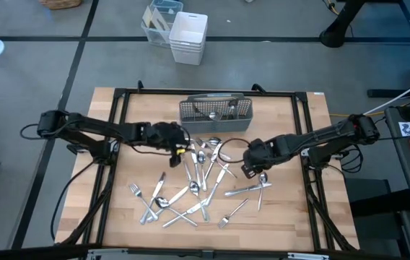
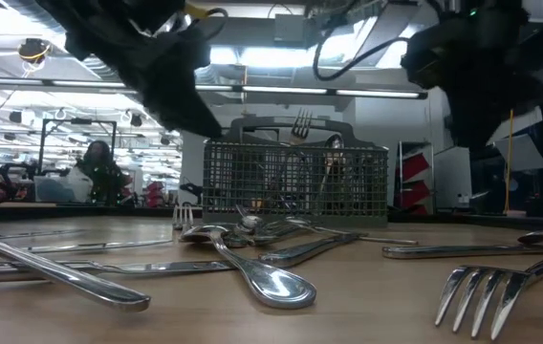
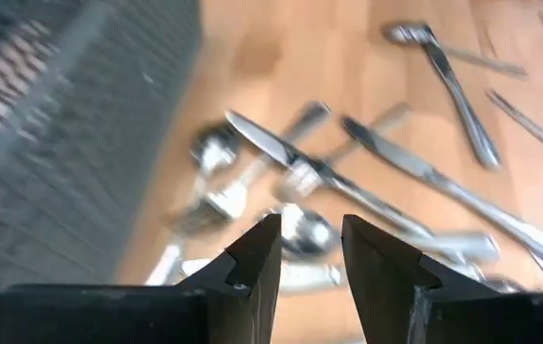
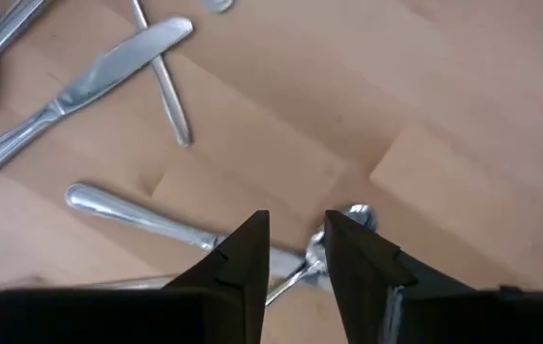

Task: Sort silverware
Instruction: Put the spoon into the silverware rack

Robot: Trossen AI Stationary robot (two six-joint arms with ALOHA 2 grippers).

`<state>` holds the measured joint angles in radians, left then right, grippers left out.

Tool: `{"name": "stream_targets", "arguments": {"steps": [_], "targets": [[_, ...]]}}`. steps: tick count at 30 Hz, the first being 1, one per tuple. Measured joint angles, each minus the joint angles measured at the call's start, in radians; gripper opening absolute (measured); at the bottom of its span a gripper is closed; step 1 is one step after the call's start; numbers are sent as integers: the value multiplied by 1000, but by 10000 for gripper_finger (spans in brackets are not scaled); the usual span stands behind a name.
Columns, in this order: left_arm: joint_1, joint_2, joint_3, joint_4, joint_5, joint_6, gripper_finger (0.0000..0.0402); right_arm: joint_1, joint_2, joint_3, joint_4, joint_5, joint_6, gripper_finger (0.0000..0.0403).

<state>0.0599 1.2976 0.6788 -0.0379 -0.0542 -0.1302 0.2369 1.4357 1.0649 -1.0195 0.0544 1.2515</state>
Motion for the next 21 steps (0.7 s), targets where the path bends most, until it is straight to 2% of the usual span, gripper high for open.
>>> {"name": "stream_targets", "arguments": {"steps": [6, 11, 21], "targets": [[-56, 0, 0, -66, 2, 7, 107, 136, 31, 0, 6, 32, 251, 105], [-85, 0, 0, -68, 2, 9, 107, 245, 109, 0, 22, 67, 448, 105], [-121, 0, 0, -81, 2, 10, 107, 342, 265, 0, 47, 78, 649, 105]]}}
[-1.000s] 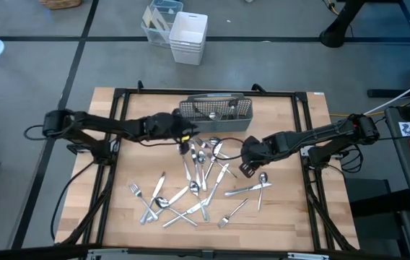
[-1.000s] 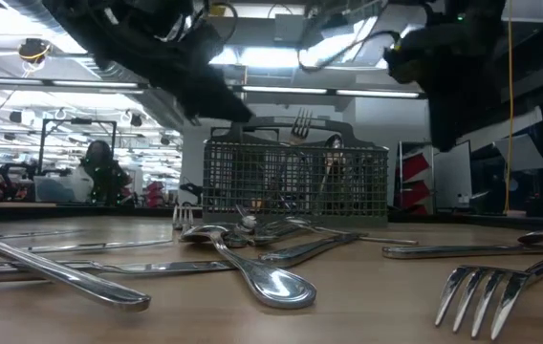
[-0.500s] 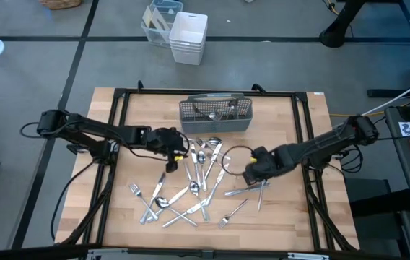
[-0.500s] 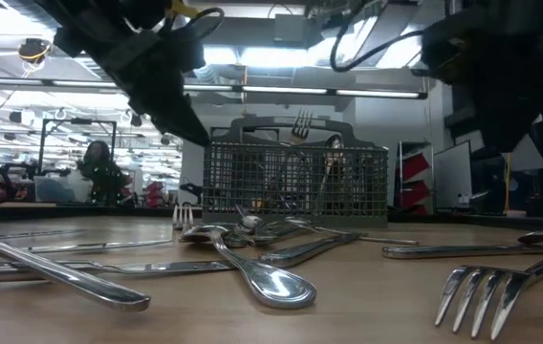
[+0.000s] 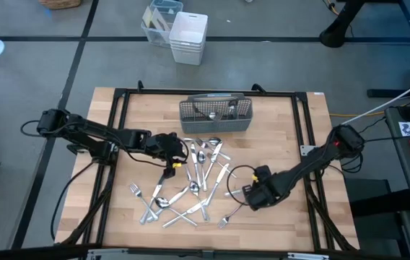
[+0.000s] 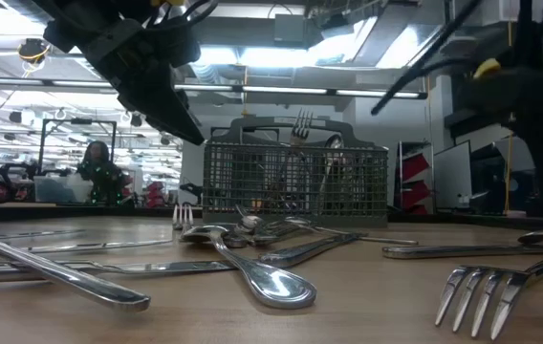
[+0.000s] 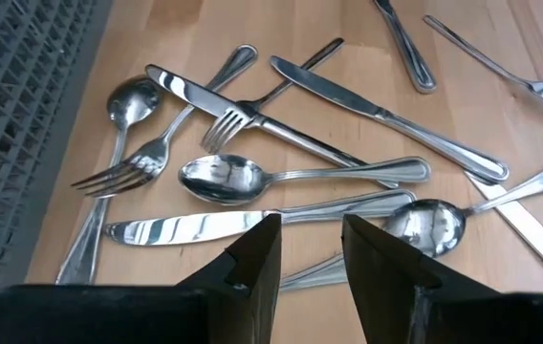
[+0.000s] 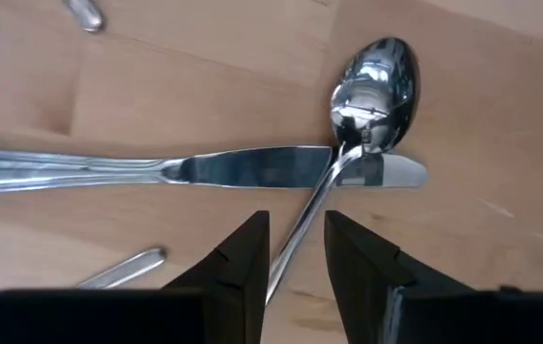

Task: Sort silverware
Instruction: Put the spoon into the silverware rack

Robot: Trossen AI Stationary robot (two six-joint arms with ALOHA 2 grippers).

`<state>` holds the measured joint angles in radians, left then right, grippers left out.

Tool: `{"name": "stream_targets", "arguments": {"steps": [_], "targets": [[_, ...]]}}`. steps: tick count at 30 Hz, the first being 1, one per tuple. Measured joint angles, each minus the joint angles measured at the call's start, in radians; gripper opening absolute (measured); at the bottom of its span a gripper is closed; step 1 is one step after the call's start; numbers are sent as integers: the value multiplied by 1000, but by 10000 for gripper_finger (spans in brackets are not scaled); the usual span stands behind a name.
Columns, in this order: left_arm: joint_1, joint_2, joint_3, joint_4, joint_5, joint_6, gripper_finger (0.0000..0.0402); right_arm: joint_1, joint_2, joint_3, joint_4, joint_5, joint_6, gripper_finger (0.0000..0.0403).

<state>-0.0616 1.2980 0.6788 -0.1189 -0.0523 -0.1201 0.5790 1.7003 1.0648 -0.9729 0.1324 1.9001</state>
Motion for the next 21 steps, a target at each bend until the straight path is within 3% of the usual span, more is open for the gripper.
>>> {"name": "stream_targets", "arguments": {"steps": [8, 15, 21], "targets": [[-18, 0, 0, -1, 0, -3, 107, 4, 67, 0, -27, 18, 18, 105], [-45, 0, 0, -1, 0, -3, 107, 3, 68, 0, -92, 94, 40, 105], [-68, 0, 0, -1, 0, -9, 107, 3, 68, 0, -71, 92, 67, 105]]}}
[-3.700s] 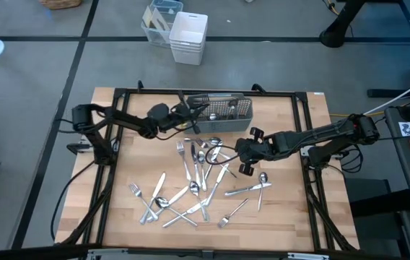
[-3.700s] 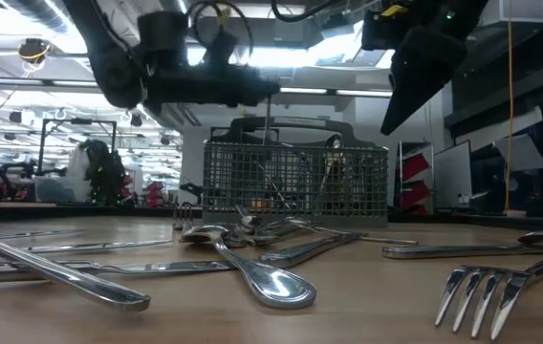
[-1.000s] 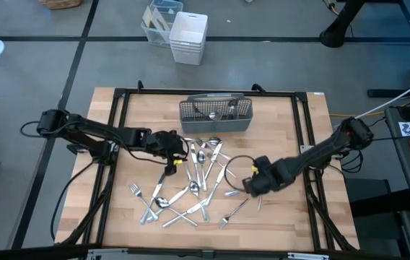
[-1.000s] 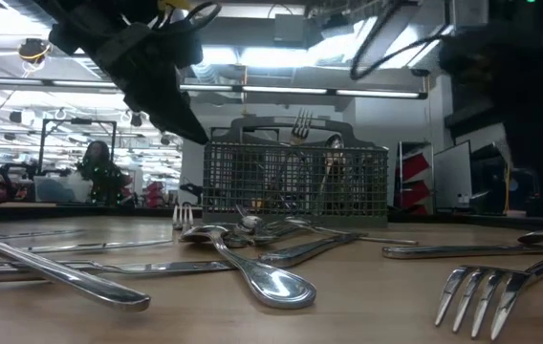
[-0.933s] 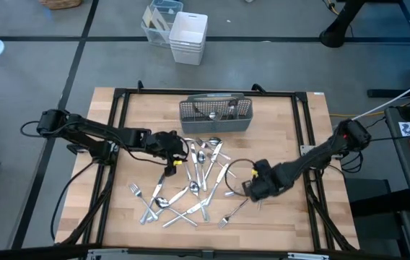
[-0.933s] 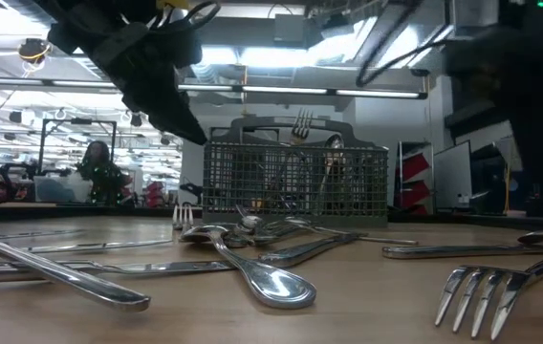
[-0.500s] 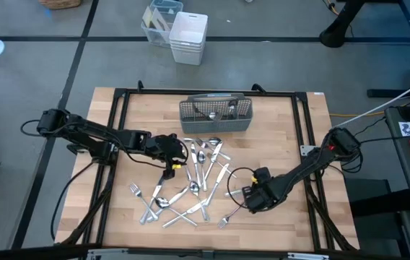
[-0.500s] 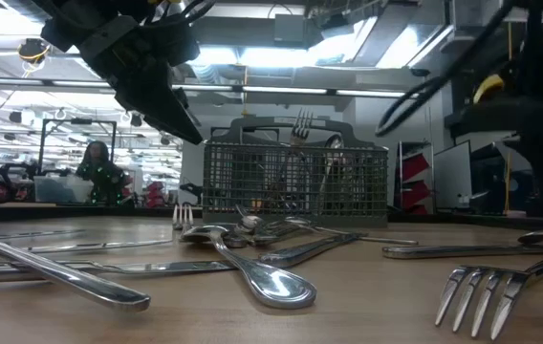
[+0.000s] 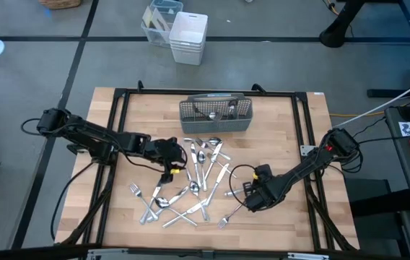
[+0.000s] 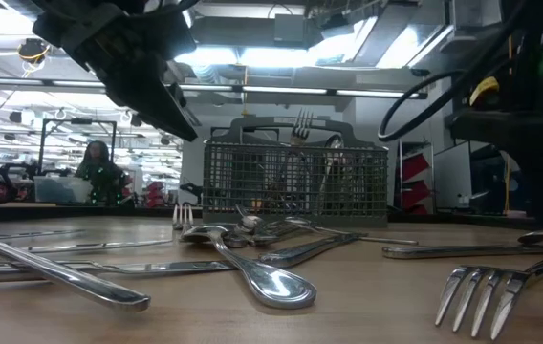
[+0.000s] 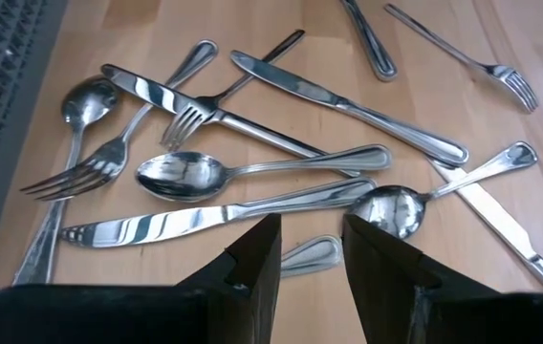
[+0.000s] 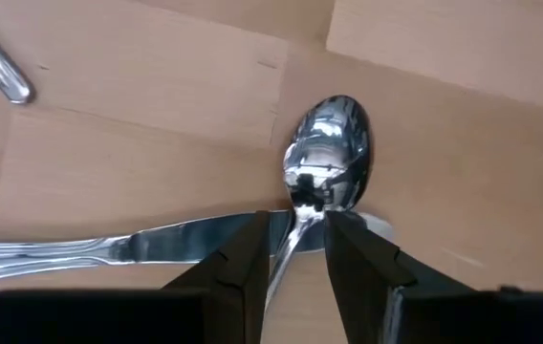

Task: Sort silverware
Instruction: Put the spoon into the silverware rack

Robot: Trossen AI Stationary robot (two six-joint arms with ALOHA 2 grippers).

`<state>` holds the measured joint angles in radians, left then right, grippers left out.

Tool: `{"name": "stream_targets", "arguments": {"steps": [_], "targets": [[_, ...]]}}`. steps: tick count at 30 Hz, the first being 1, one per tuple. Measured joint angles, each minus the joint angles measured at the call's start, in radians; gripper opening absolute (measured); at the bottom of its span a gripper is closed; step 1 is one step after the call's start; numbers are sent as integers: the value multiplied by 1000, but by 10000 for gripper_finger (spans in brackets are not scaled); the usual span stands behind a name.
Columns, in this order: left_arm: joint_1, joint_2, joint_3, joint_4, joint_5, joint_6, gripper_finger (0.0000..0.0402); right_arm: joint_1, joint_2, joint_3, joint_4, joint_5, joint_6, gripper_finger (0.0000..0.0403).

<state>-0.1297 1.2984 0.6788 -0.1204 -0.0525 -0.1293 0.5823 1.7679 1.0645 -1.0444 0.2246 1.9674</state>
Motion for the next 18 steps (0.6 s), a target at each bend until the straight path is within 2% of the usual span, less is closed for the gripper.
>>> {"name": "stream_targets", "arguments": {"steps": [18], "targets": [[-21, 0, 0, 0, 0, -2, 107, 6, 15, 0, 24, -8, 24, 105]]}}
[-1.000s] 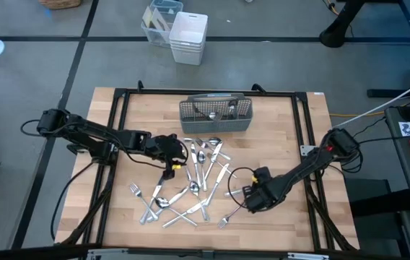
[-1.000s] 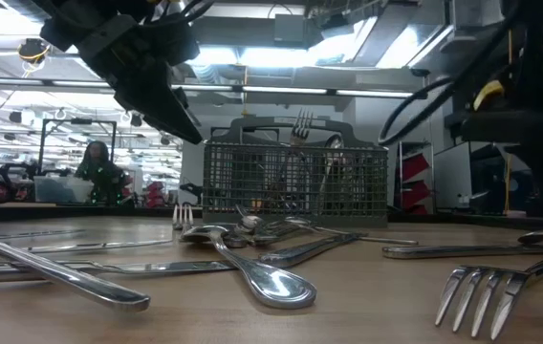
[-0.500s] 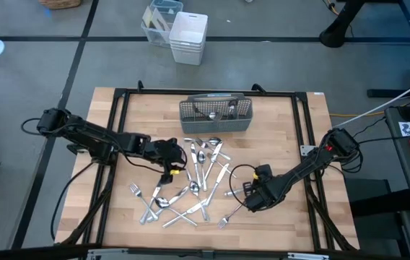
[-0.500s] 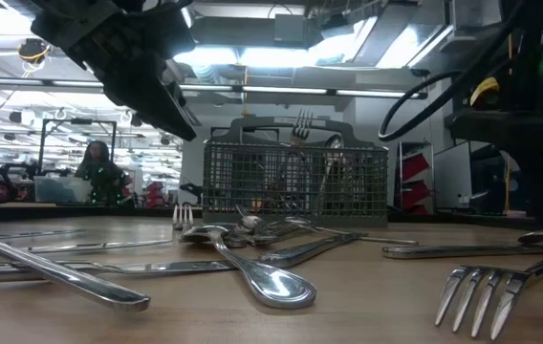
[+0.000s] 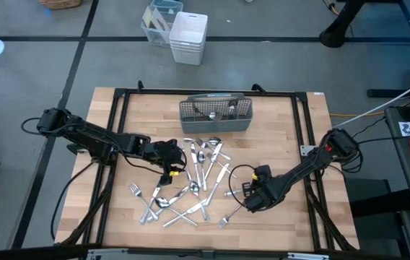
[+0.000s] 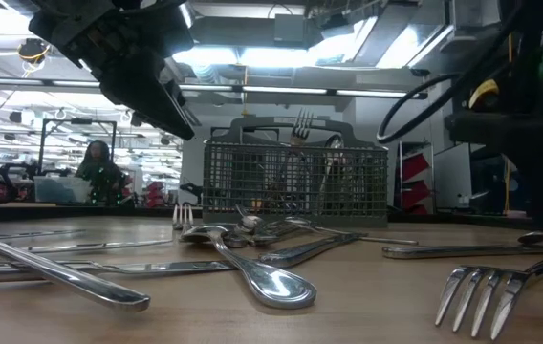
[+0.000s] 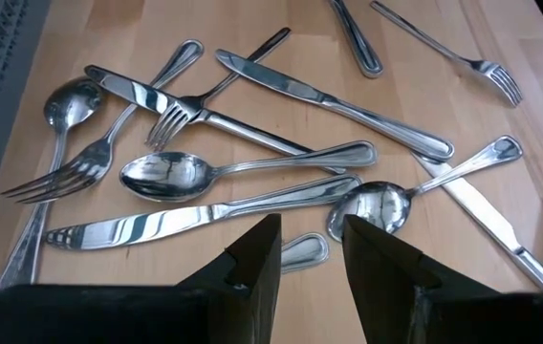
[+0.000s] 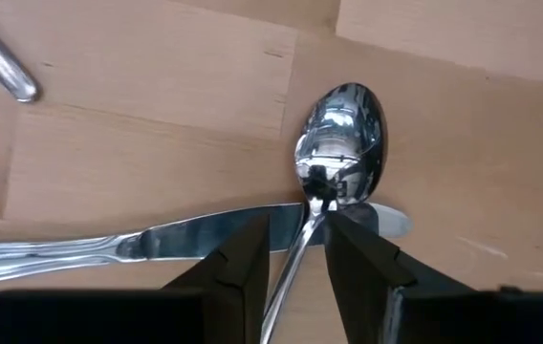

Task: Sort silverware
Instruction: Put the spoon into the silverware rack

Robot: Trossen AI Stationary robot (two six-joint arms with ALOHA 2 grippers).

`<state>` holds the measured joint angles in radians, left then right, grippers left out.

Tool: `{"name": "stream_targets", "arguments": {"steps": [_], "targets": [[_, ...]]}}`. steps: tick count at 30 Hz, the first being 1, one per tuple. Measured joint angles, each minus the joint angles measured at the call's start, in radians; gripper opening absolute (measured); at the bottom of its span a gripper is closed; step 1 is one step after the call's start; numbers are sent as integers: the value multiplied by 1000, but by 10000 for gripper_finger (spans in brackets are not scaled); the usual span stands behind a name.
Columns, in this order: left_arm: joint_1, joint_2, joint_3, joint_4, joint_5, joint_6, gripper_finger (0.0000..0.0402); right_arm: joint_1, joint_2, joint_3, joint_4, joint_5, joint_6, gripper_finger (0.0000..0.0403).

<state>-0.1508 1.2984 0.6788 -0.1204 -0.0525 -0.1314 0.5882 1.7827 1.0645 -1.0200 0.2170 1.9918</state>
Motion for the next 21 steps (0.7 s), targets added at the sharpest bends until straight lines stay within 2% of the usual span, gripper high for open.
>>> {"name": "stream_targets", "arguments": {"steps": [5, 13, 21], "targets": [[0, 0, 0, -1, 0, 0, 107, 14, 38, 0, 24, -12, 1, 105], [0, 0, 0, 0, 0, 1, 107, 14, 53, -13, 8, 43, 2, 99], [0, 0, 0, 0, 0, 4, 107, 14, 46, -82, 70, 70, 24, 18]]}}
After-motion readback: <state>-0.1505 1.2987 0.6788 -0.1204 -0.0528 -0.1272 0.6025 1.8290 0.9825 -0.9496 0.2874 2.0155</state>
